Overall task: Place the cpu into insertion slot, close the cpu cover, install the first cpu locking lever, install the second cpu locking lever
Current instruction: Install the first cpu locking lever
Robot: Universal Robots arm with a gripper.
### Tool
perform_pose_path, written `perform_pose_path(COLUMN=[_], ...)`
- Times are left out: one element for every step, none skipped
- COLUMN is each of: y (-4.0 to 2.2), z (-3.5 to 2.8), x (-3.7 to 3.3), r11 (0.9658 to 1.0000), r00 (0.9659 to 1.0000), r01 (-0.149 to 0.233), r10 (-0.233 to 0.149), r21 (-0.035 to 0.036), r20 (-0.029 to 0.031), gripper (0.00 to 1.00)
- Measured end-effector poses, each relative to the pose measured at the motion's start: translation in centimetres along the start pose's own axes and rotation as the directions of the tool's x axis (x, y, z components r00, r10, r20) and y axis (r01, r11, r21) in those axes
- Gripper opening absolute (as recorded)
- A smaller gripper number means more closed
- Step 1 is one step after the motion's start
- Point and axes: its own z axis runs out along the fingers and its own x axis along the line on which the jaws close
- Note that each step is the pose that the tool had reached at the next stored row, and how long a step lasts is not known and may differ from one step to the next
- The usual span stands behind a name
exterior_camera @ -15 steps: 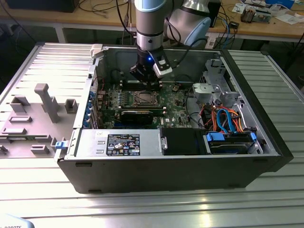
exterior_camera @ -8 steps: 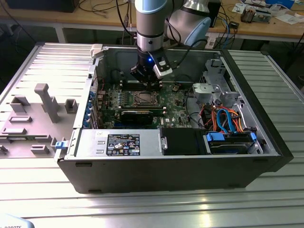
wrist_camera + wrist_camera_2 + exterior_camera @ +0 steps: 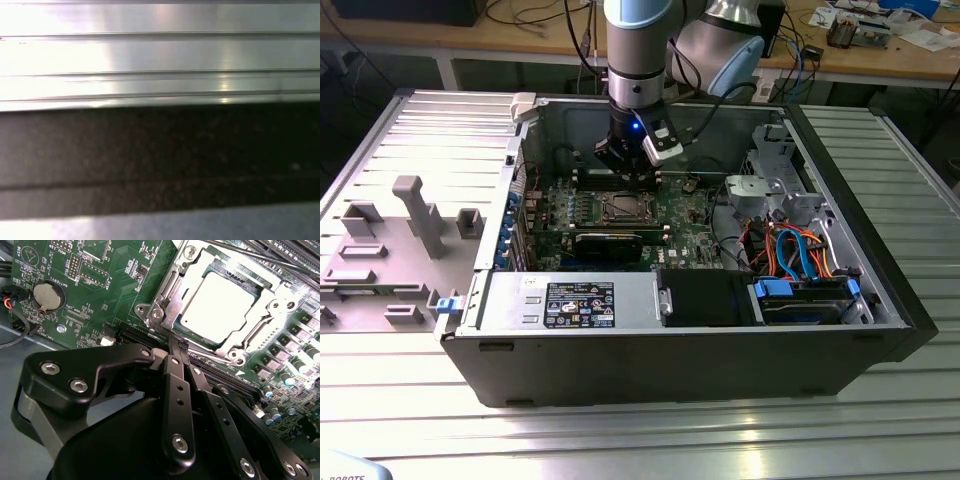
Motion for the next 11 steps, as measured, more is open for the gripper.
perform_pose_path(y=[0.00,-0.01,-0.01,-0.01,0.00,0.00,0.00,0.00,0.00,0.00,0.00], z=[0.01,0.01,0.02,0.05,0.07,0.08,0.10,0.11,0.12,0.13,0.15], x=[0.00,-0.03,-0.05,-0.06,-0.09,-0.11,-0.15,-0.18,-0.19,-0.19,-0.20], r11=[1.0000,1.0000,1.0000,1.0000,1.0000,1.0000,1.0000,1.0000,1.0000,1.0000,1.0000], r00=[1.0000,1.0000,1.0000,1.0000,1.0000,1.0000,1.0000,1.0000,1.0000,1.0000,1.0000], r01=[0.000,0.000,0.000,0.000,0.000,0.000,0.000,0.000,0.000,0.000,0.000], r10=[0.000,0.000,0.000,0.000,0.000,0.000,0.000,0.000,0.000,0.000,0.000], r21=[0.0001,0.0004,0.0006,0.0004,0.0003,0.0004,0.0005,0.0008,0.0009,0.0011,0.0012], r20=[0.0000,-0.0004,-0.0003,-0.0001,-0.0001,-0.0001,0.0000,0.0000,-0.0001,-0.0001,0.0000], gripper=[0.11,0.11,0.11,0.11,0.11,0.11,0.11,0.11,0.11,0.11,0.11])
